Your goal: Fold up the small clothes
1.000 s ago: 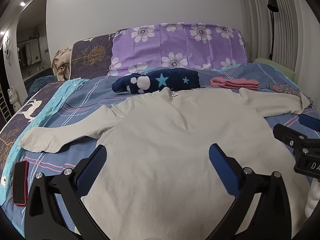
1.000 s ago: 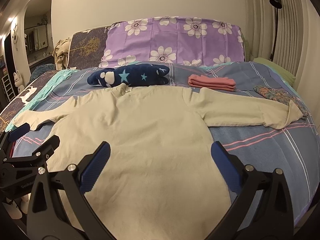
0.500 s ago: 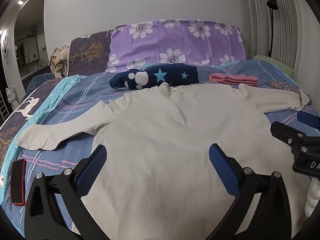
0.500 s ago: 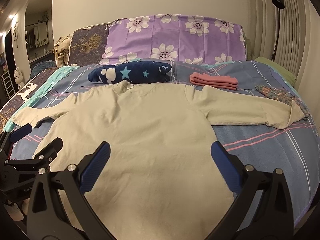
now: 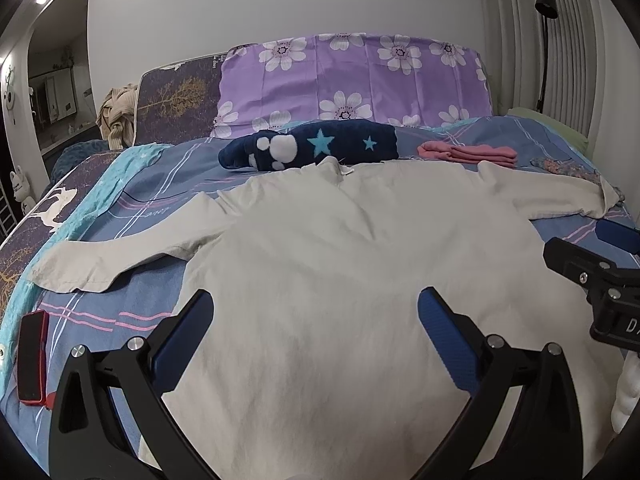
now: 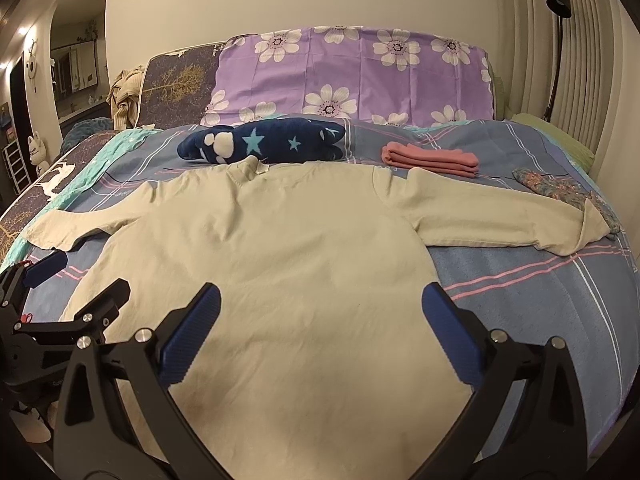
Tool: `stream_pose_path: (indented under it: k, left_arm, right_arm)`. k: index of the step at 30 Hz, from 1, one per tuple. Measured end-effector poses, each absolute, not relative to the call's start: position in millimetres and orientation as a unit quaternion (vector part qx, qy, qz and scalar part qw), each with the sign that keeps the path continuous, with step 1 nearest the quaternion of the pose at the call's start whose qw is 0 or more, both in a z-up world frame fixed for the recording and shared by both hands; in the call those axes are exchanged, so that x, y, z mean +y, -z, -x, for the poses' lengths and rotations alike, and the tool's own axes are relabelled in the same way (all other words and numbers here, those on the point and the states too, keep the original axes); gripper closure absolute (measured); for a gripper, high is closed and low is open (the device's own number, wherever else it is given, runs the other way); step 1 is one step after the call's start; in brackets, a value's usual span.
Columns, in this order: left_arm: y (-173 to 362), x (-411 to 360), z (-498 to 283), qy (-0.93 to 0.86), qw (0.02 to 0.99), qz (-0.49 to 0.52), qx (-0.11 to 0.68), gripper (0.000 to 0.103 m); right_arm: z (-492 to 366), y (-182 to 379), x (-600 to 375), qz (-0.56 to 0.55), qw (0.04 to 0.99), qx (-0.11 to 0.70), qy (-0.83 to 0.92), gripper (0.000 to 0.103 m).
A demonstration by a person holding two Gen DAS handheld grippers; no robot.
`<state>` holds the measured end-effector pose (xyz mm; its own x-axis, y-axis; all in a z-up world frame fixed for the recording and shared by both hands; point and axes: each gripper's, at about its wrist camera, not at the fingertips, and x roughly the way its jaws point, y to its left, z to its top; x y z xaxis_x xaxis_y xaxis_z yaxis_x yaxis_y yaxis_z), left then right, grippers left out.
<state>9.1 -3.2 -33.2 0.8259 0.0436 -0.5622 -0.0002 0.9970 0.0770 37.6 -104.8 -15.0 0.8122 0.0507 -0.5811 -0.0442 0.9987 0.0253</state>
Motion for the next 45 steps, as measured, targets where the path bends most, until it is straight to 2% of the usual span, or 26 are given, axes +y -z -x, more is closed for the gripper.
stream_pose_path:
  k: [41, 45]
  left_arm:
    - [43, 4, -13, -0.012, 0.947, -0.036, 0.319, 0.001]
    - [45, 10, -15, -0.017, 0.944, -0.03, 0.328, 0.008]
  right_arm:
    - [-38, 21, -103, -0.001, 0.952, 0.307, -0.02, 0.002]
    - [-39, 21, -99, 0.007, 0.951, 0.307, -0.021, 0.002]
